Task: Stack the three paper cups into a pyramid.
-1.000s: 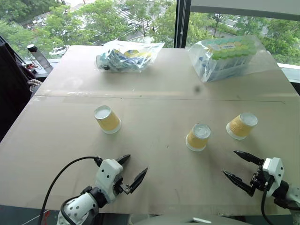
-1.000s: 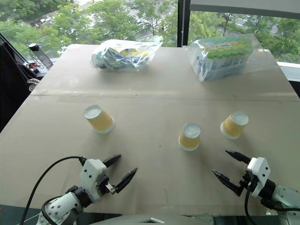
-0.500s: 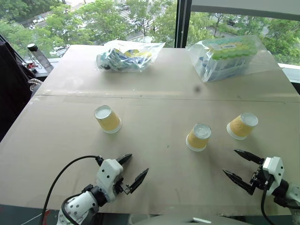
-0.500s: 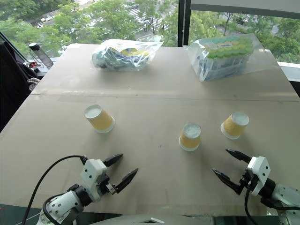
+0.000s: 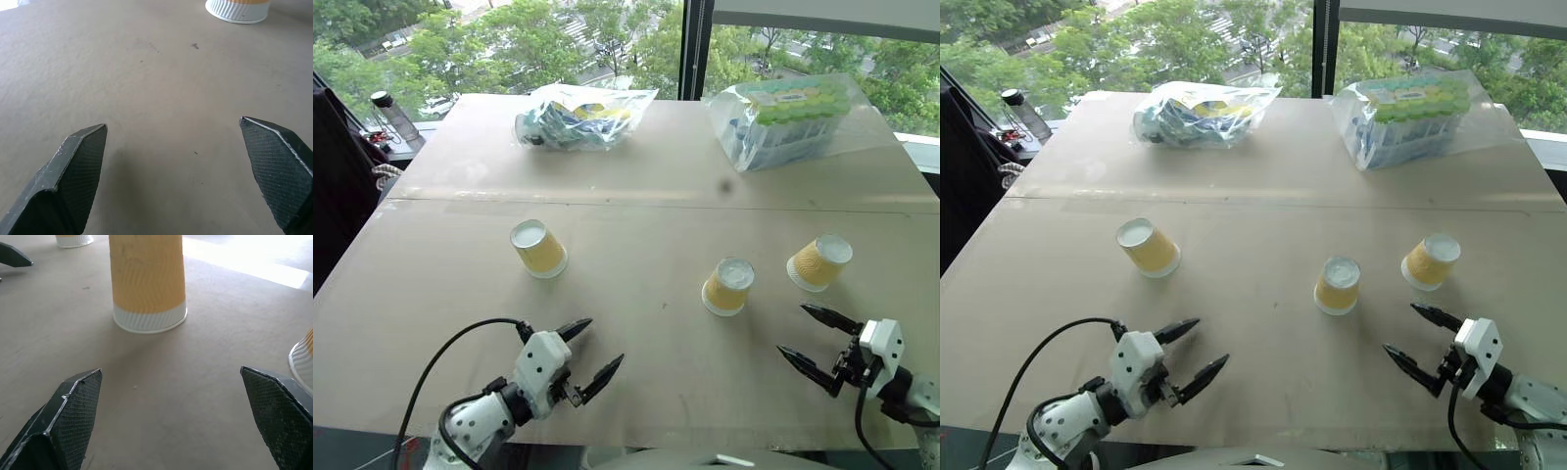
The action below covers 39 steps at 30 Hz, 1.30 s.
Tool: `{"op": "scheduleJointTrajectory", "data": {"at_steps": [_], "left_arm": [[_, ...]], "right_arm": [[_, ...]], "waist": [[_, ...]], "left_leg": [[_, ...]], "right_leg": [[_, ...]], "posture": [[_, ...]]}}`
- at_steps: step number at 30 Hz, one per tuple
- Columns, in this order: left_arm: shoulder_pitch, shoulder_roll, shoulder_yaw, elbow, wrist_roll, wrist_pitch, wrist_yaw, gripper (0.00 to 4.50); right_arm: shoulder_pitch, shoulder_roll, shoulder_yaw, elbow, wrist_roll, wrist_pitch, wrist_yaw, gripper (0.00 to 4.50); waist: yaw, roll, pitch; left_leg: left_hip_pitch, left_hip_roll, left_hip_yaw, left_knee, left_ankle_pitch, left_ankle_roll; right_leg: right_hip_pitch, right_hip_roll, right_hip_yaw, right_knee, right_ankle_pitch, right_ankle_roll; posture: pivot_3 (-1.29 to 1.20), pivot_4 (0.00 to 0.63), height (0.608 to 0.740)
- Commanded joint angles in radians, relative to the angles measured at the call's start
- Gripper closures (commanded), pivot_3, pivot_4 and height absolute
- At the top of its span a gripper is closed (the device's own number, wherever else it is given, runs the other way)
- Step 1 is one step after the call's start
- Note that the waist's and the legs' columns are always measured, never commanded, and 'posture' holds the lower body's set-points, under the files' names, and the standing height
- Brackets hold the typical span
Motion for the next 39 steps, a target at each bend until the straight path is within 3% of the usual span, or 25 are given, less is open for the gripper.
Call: {"op": "scheduleJointTrajectory", "data": {"at_steps": [1,13,29,34,35,39], "left_arm": [[-0.062,0.049,0.05,-0.037,-0.1,0.028,-0.07,0.05],[-0.205,0.178,0.09,-0.121,-0.339,0.136,-0.275,0.05],[-0.269,0.206,0.123,-0.081,-0.361,0.135,-0.405,0.05],[-0.272,0.201,0.13,-0.072,-0.354,0.133,-0.415,0.0],[-0.272,0.2,0.13,-0.071,-0.352,0.132,-0.416,0.0],[-0.264,0.184,0.135,-0.07,-0.354,0.132,-0.399,0.0]], "right_arm": [[-0.046,0.006,0.03,-0.073,0.012,0.032,-0.022,0.0],[-0.26,0.085,0.196,-0.151,-0.053,0.168,-0.163,0.0],[-0.362,0.109,0.254,-0.169,-0.059,0.263,-0.193,0.0],[-0.359,0.105,0.255,-0.174,-0.045,0.285,-0.185,1.61],[-0.357,0.103,0.257,-0.175,-0.043,0.289,-0.181,2.25],[-0.36,0.114,0.266,-0.175,-0.05,0.291,-0.187,2.4]], "waist": [[0.0,0.0,0.0],[0.0,0.001,0.001],[-0.001,0.001,0.001],[-0.002,0.001,0.001],[-0.002,0.001,0.001],[-0.002,0.001,0.001]], "left_leg": [[0.0,0.0,0.0,0.0,0.0,0.0],[-0.001,0.0,-0.001,0.0,0.0,0.0],[-0.001,0.0,-0.001,0.0,0.0,0.0],[-0.001,0.0,-0.001,0.0,0.0,0.0],[-0.001,0.0,-0.001,0.0,0.0,0.0],[-0.001,0.0,-0.001,0.0,0.0,0.0]], "right_leg": [[0.0,0.0,0.0,0.0,0.0,0.0],[-0.001,0.0,0.0,0.0,0.001,0.001],[-0.001,0.004,0.0,0.0,0.002,0.002],[-0.001,0.004,0.0,0.0,0.002,0.002],[-0.001,0.004,0.0,0.0,0.002,0.002],[-0.001,0.004,0.0,0.0,0.002,0.002]], "posture": [[0.0,0.15,0.74],[0.0,0.15,0.74],[0.0,0.15,0.74],[0.0,0.15,0.74],[0.0,0.15,0.74],[0.0,0.15,0.74]]}}
